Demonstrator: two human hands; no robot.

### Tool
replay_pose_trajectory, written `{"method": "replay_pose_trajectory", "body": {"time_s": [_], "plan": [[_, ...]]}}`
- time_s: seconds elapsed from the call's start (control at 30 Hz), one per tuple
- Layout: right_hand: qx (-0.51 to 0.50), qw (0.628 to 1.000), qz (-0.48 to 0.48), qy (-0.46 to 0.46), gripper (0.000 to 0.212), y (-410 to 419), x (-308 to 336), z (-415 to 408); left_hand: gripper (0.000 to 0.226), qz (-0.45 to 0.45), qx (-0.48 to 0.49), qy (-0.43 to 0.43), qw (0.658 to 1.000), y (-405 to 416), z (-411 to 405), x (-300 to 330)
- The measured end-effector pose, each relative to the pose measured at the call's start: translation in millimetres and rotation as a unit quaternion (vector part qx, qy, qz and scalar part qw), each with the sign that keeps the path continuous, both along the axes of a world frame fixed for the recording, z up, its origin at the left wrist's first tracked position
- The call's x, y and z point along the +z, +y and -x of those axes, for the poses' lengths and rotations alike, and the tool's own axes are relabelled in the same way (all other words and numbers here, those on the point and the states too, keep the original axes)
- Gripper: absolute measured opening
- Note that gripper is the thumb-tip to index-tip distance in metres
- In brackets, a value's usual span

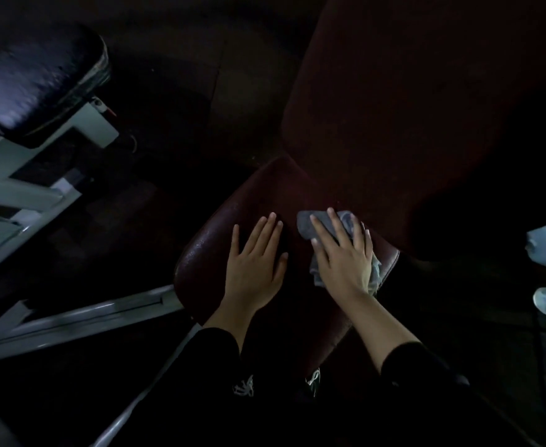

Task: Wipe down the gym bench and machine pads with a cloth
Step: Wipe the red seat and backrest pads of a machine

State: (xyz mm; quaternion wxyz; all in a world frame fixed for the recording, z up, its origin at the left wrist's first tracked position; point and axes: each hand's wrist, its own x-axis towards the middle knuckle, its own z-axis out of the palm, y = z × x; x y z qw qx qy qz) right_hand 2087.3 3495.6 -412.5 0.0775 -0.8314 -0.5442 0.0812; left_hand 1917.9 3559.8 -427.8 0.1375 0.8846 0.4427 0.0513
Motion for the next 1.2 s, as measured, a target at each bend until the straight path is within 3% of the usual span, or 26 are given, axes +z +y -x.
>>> {"method": "replay_pose_trajectory", "body": {"time_s": [0.1, 0.43, 0.57, 0.73, 0.87, 1.0, 1.2], "plan": [[-0.012, 1.000, 0.009, -0.005, 0.050, 7.0, -2.4, 2.3, 0.067, 0.014, 0.020, 0.032, 0.999, 13.4, 9.4, -4.6], [-0.015, 0.999, 0.034, -0.016, 0.052, 32.0, -9.8, 21.1, 0.068, 0.018, 0.025, 0.024, 0.999, 11.2, 11.1, -6.8], [0.061, 0.997, 0.047, -0.008, 0.053, 49.9, -10.8, 33.6, 0.066, 0.021, 0.028, 0.022, 0.999, 12.2, 10.8, -5.7], [0.189, 0.980, 0.032, -0.052, 0.050, 6.6, -7.2, 1.4, 0.063, 0.013, 0.031, -0.004, 0.999, 11.6, 11.5, -7.8], [0.085, 0.995, 0.042, -0.038, 0.051, 15.7, -5.6, -15.5, 0.065, 0.021, 0.033, 0.010, 0.999, 12.4, 11.0, -7.2], [-0.004, 0.999, 0.039, -0.027, 0.052, 42.5, -11.9, 18.8, 0.066, 0.023, 0.037, 0.022, 0.999, 12.7, 10.3, -8.2], [0.161, 0.986, 0.044, -0.030, 0.051, 7.3, -7.7, 15.2, 0.066, 0.022, 0.033, 0.009, 0.999, 12.0, 12.1, -8.8]]}}
